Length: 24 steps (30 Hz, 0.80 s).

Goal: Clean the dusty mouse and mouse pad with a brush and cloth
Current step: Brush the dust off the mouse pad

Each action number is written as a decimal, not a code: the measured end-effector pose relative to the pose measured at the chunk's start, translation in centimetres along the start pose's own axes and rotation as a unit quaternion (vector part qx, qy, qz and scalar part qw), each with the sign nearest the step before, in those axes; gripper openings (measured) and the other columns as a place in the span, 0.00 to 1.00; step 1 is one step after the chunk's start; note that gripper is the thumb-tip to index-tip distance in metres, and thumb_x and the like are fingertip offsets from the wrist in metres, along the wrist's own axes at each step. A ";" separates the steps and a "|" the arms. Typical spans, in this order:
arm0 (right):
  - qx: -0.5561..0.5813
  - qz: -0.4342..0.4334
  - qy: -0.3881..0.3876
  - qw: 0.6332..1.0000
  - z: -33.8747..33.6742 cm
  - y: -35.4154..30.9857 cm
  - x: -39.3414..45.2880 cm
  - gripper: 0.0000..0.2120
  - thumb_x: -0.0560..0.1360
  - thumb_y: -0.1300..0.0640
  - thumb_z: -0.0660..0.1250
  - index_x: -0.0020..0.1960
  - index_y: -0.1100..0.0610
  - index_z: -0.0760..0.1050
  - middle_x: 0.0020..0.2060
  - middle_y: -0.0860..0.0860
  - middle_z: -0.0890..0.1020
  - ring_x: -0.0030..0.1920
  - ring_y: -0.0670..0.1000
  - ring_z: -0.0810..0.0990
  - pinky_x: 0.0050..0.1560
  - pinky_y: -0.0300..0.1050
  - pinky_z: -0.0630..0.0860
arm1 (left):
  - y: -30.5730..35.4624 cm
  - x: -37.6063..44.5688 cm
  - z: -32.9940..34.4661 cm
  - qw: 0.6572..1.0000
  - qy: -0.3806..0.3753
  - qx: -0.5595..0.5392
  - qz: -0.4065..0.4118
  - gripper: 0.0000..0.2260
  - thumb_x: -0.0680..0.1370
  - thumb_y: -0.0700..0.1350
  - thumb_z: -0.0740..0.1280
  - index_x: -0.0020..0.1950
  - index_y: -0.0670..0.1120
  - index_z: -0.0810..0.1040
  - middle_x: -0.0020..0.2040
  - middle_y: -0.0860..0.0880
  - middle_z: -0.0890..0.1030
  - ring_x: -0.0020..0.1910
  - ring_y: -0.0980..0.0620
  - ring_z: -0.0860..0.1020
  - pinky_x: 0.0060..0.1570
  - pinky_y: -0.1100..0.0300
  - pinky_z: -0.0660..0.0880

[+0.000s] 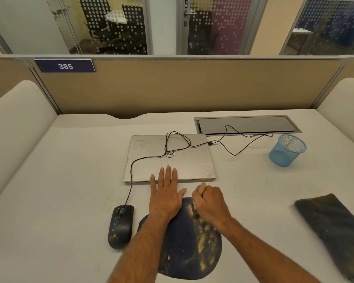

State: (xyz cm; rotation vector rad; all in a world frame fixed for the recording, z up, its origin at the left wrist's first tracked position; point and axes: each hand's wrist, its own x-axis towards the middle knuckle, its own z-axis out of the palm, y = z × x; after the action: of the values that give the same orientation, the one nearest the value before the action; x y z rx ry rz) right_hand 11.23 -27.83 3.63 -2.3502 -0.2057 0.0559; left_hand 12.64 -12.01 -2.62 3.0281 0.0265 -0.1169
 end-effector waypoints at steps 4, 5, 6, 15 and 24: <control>0.037 -0.007 0.057 0.998 -0.2 -0.2 0.1 0.20 0.80 0.53 0.61 0.29 0.54 0.72 0.23 0.47 0.74 0.25 0.47 0.73 0.26 0.35 0.66 | 0.0 0.0 -0.1 1.000 0.003 -0.001 0.001 0.32 0.82 0.64 0.38 0.76 0.49 0.27 0.77 0.47 0.27 0.75 0.46 0.26 0.70 0.42 0.24; 0.048 -0.017 0.066 0.997 -0.2 -0.3 0.0 0.20 0.80 0.52 0.61 0.30 0.53 0.74 0.23 0.46 0.75 0.27 0.46 0.75 0.28 0.35 0.69 | 0.0 0.0 -0.1 1.000 0.004 -0.003 0.002 0.32 0.82 0.63 0.38 0.76 0.49 0.27 0.77 0.47 0.27 0.75 0.47 0.27 0.71 0.42 0.24; 0.050 -0.024 0.060 0.997 -0.2 -0.5 -0.1 0.19 0.80 0.50 0.60 0.32 0.52 0.75 0.25 0.45 0.77 0.29 0.45 0.77 0.30 0.34 0.71 | 0.0 0.0 -0.1 1.000 0.004 -0.006 0.002 0.31 0.82 0.63 0.38 0.77 0.49 0.27 0.77 0.47 0.28 0.75 0.47 0.27 0.71 0.42 0.25; 0.042 0.023 0.054 0.997 0.2 -0.2 -0.1 0.22 0.80 0.49 0.60 0.29 0.54 0.73 0.23 0.47 0.76 0.26 0.46 0.75 0.28 0.38 0.70 | 0.0 0.0 0.0 1.000 0.007 -0.005 0.002 0.32 0.81 0.63 0.38 0.77 0.49 0.27 0.78 0.47 0.28 0.76 0.47 0.27 0.70 0.42 0.24; 0.022 0.026 0.016 0.999 0.3 0.1 -0.2 0.21 0.80 0.50 0.60 0.29 0.53 0.72 0.24 0.47 0.75 0.26 0.45 0.74 0.28 0.37 0.68 | -0.1 0.1 0.3 1.000 0.013 -0.005 0.000 0.32 0.82 0.64 0.38 0.77 0.49 0.27 0.78 0.47 0.28 0.76 0.46 0.27 0.71 0.42 0.25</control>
State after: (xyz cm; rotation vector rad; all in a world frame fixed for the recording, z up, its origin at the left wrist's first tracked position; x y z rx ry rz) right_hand 10.99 -27.71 3.36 -2.3113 -0.1258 0.0465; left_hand 12.72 -12.00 -2.98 3.0197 0.0279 -0.0766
